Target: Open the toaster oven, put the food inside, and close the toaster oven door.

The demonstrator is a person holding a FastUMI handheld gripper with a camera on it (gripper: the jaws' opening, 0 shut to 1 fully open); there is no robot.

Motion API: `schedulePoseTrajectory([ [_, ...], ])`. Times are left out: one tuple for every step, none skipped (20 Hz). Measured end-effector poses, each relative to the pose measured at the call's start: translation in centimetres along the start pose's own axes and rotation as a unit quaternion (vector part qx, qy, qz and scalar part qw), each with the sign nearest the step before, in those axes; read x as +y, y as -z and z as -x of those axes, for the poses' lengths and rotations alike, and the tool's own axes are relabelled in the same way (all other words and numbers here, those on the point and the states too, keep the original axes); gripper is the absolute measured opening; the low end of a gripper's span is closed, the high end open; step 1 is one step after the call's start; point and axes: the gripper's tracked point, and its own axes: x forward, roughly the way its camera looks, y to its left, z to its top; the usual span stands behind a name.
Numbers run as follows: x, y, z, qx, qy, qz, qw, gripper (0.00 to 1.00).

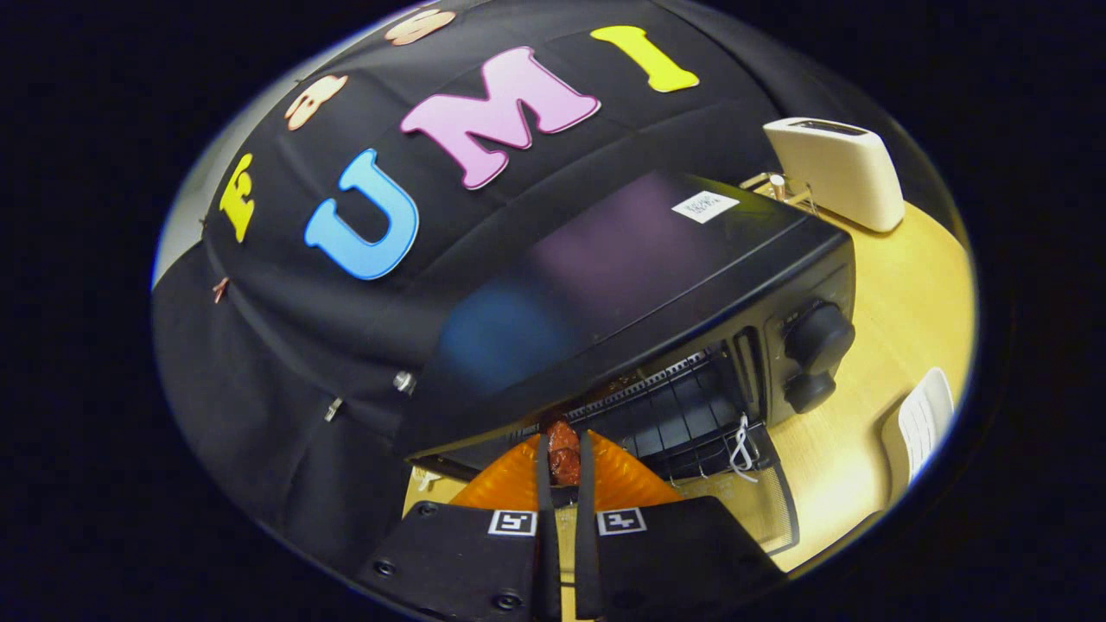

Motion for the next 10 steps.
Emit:
schedulePoseTrajectory([
  [-0.3,0.0,-0.5,-0.004,0.003,-0.013,1.0,0.11],
  [-0.5,0.0,-0.8,-0.008,0.005,-0.022,1.0,0.11],
  [-0.7,0.1,-1.2,-0.011,0.008,-0.027,1.0,0.11],
  [-1.0,0.2,-1.5,-0.012,0.013,-0.029,0.999,0.11],
  [-1.3,0.4,-1.9,-0.01,0.019,-0.027,0.999,0.11],
  [-1.2,0.6,-2.3,-0.009,0.014,-0.031,0.999,0.11],
  [-1.2,0.6,-2.5,-0.007,0.014,-0.035,0.999,0.11],
  [-1.3,0.7,-2.8,-0.006,0.014,-0.036,0.999,0.11],
  [-1.5,0.9,-2.9,-0.001,0.019,-0.035,0.999,0.13],
  [-2.0,1.3,-3.1,0.003,0.032,-0.027,0.999,0.16],
])
